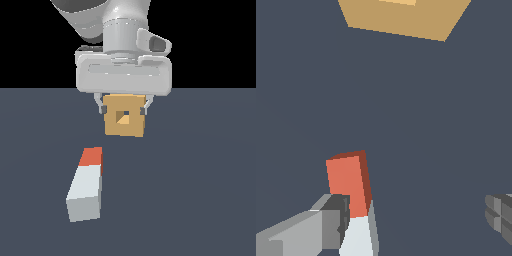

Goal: Insert the peg into the horizontal hole in a box.

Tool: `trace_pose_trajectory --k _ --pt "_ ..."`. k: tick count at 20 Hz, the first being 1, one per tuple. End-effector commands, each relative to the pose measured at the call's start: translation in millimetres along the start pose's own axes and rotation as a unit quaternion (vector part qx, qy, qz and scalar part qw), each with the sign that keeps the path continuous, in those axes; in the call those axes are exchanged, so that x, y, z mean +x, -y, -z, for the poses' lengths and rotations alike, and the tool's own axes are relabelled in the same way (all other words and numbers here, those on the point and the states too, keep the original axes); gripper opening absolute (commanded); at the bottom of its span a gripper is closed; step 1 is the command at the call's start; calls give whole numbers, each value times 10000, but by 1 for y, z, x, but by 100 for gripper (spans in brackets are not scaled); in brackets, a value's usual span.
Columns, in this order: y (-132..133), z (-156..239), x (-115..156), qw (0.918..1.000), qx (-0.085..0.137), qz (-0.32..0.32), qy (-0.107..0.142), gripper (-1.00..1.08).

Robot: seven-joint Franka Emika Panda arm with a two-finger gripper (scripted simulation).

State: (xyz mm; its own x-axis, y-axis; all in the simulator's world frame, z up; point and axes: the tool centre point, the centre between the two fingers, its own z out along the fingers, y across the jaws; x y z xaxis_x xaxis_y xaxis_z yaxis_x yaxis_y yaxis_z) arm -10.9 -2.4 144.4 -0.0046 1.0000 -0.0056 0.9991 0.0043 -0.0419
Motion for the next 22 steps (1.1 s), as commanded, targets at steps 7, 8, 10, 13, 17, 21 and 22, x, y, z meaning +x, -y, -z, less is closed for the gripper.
trace_pose_trajectory --k 7,8,10,13,17,21,22 --pt "5 -5 -8 10000 -15 51 0 100" --pt "7 -7 -11 10000 -20 69 0 100" --pt "11 -11 -18 9999 -33 114 -1 100" --pt "19 -20 -32 9998 -58 202 -1 100" --pt "33 -35 -57 9993 -101 352 -2 100" --pt "45 -51 -83 9986 -146 505 -3 100" --pt "47 -54 -88 9984 -155 538 -3 100"
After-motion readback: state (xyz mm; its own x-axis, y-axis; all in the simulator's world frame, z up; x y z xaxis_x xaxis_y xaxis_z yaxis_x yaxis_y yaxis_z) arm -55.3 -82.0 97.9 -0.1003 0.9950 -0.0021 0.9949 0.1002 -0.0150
